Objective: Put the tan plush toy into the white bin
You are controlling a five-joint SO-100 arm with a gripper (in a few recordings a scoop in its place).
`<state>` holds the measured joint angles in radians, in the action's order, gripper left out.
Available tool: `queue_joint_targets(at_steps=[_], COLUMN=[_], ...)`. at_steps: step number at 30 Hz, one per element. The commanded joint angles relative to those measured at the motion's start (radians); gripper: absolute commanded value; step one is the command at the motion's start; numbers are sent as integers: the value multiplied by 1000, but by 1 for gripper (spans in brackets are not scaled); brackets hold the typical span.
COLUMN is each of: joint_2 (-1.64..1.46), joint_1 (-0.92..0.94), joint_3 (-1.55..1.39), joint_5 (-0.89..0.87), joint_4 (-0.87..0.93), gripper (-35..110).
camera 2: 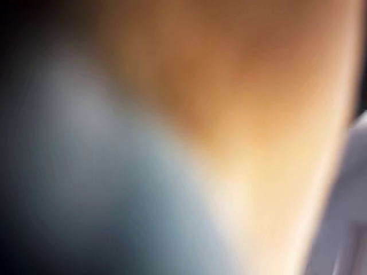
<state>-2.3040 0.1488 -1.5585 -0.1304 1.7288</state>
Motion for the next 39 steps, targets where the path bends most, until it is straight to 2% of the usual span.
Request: queue_joint_targets(at_steps=[1,6,14,39], joint_2=[51,144,264,383], joint_1=[-80,-146,-144,-118], joint_3=[14,14,14,-107], joint_5=[29,69,84,86], joint_4=[6,6,3,-241], gripper=[0,0,0,0])
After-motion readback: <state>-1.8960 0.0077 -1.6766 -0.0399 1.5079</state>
